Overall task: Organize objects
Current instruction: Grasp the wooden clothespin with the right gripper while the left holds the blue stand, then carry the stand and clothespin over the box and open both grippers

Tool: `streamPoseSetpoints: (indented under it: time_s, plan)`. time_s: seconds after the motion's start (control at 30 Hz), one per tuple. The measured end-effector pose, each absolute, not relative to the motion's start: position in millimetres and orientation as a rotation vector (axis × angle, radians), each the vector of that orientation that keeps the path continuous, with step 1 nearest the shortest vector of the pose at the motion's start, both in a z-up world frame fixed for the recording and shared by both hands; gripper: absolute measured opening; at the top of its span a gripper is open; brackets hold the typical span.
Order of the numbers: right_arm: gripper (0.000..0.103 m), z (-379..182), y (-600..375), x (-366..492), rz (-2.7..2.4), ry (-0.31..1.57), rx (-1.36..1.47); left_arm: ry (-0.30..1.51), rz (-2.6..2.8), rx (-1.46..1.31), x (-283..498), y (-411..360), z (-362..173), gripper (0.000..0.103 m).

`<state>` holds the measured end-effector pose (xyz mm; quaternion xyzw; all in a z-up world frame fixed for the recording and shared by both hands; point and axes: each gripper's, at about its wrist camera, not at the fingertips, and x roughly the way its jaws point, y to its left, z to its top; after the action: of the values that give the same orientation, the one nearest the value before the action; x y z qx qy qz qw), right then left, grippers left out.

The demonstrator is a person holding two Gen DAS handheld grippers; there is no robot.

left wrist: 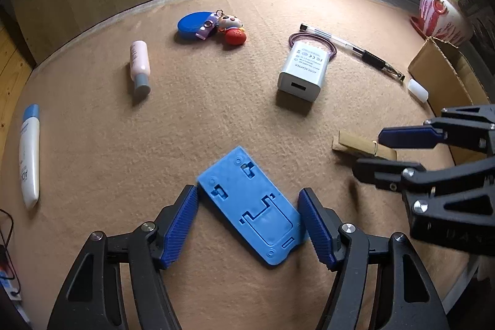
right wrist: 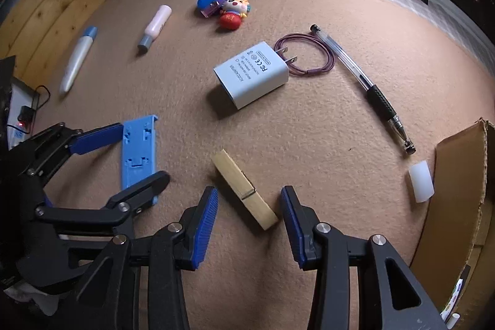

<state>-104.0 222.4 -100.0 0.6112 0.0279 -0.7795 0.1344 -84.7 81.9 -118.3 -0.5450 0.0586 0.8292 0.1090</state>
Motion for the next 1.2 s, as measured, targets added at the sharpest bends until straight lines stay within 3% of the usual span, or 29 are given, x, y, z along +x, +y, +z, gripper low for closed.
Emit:
streamPoseSetpoints:
  time_s: [0.13,0.3,0.5,0.8,1.2]
  plan:
    - [0.039,-100,220,-104,-2.26,0.102,1.78,0.174,2.426,-1.597,-80,70,-117,0.06]
    - [0.035,-99,211,-101,-2.26,0.136,1.77,0.162,2.404,-1.608,-77,57,-115,0.041]
    - [0.011,-99,212,-95,-2.258,0.091,1.756,0.068,2.399,-1.612,-73,42,-114,0.039]
    - [0.011,-85,239,-73,-2.309,-0.15,1.702,-0.153,2.39,-1.614,-70,27,-108,0.039]
    - [0.011,-19,311,-28,-2.521,-0.299,1.573,-0.116,2.364,-1.465,-73,67,-65,0.039]
